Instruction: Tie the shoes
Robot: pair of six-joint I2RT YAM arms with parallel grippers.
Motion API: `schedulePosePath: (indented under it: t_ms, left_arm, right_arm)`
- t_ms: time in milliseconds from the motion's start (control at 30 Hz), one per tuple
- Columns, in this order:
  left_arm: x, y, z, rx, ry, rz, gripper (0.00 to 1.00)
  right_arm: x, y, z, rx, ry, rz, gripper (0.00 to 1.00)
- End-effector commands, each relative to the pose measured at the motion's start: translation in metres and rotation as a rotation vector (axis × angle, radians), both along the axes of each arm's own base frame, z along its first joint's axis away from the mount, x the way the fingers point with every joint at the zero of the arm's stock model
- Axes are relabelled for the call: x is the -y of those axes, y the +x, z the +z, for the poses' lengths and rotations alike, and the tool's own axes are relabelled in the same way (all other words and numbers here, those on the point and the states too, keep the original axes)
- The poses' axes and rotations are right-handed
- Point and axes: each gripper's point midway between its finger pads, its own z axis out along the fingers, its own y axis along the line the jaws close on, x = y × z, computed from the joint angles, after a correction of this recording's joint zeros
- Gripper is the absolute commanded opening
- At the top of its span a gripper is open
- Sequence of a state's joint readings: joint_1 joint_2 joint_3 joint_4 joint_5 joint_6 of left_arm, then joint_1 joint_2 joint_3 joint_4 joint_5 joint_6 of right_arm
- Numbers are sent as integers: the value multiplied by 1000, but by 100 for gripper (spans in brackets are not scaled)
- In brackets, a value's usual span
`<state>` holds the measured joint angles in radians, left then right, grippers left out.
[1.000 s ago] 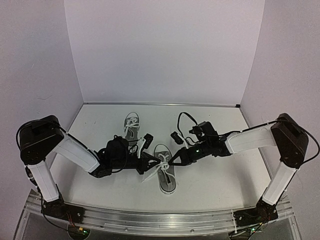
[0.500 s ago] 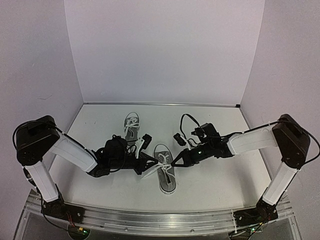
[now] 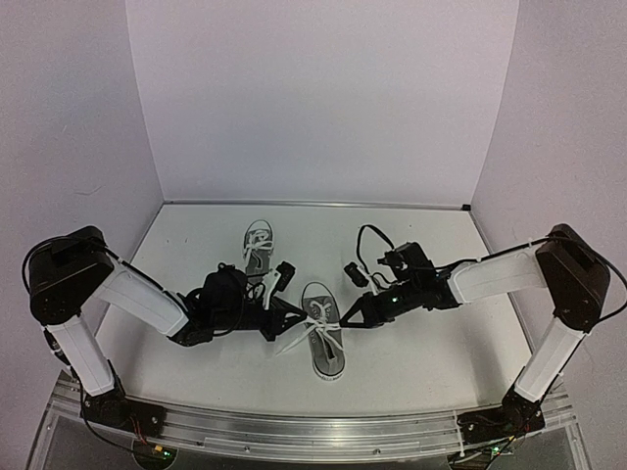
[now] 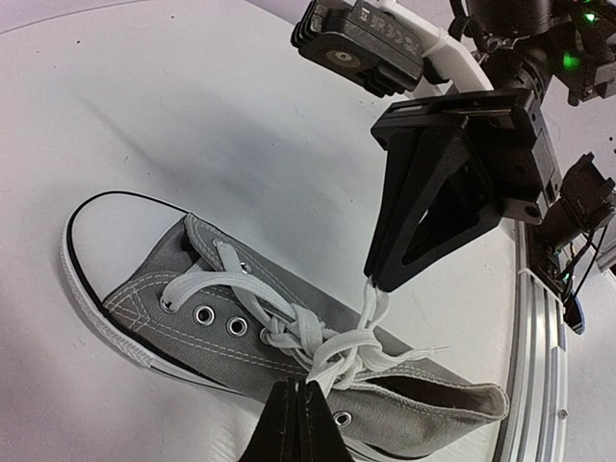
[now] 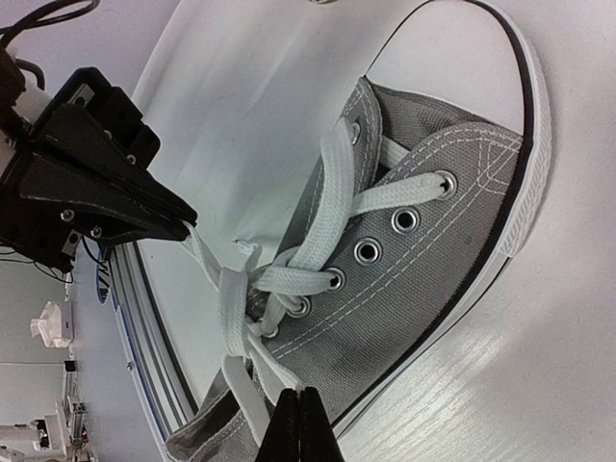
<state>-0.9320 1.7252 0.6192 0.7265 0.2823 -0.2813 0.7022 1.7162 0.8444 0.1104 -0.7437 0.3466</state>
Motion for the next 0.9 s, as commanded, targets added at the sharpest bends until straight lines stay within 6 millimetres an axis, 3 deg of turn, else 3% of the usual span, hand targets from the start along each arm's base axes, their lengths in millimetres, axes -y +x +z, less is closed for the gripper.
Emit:
schedulePosePath:
  t_ms: [0, 867]
  left_arm:
    - [-8, 5, 11, 42, 7, 25, 0]
    - [-16, 25, -5, 7, 66, 92, 0]
  right_arm:
    - [9, 5, 8, 40, -9, -27, 0]
    - [39, 6, -10, 23, -69, -88, 0]
